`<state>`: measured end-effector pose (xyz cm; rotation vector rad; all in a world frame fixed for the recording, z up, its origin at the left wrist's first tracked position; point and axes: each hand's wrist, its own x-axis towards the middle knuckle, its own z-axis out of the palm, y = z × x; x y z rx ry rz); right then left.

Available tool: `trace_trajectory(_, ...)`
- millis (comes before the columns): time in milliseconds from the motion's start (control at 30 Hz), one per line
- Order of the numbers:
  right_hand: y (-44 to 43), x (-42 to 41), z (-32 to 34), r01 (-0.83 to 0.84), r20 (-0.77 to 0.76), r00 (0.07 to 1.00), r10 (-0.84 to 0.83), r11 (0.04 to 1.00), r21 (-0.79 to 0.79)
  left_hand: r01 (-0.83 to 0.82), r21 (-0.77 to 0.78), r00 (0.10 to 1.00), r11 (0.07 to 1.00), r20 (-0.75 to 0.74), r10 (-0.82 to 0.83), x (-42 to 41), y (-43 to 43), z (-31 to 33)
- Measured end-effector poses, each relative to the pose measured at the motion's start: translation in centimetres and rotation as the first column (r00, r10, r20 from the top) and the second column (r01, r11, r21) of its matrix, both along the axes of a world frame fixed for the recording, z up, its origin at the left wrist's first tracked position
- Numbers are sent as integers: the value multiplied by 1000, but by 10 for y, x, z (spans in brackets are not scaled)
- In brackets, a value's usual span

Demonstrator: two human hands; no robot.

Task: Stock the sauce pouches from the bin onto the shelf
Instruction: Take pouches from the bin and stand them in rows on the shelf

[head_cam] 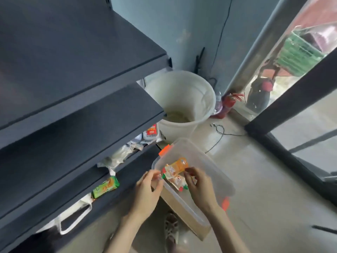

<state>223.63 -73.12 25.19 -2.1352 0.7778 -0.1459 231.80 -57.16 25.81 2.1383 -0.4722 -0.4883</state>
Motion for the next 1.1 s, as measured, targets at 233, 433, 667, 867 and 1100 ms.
trace_trajectory(233, -48, -8, -70, 129, -173, 979, -104, 982, 139, 80, 123, 967, 989, -250, -48, 0, -58, -74)
trace_trajectory(433, -71, 3, -163, 328, -293, 923, -249, 907, 263, 191, 228, 926, 955, -365, -98, 32, -105, -164)
trace_trajectory(667, -81, 16, -301, 459, -462, 839, -288, 830, 317, 358, 411, 903, 838, -382, -198, 76, -149, -298)
trace_trajectory(867, -76, 19, -397, 498, -563, 785, -258, 803, 327, 470, 543, 882, 696, -267, -388, 99, -178, -391)
trace_trajectory(1100, -63, 25, -439, 589, -579, 745, -332, 735, 336, 457, 581, 882, 674, -199, -426, 100, -193, -440)
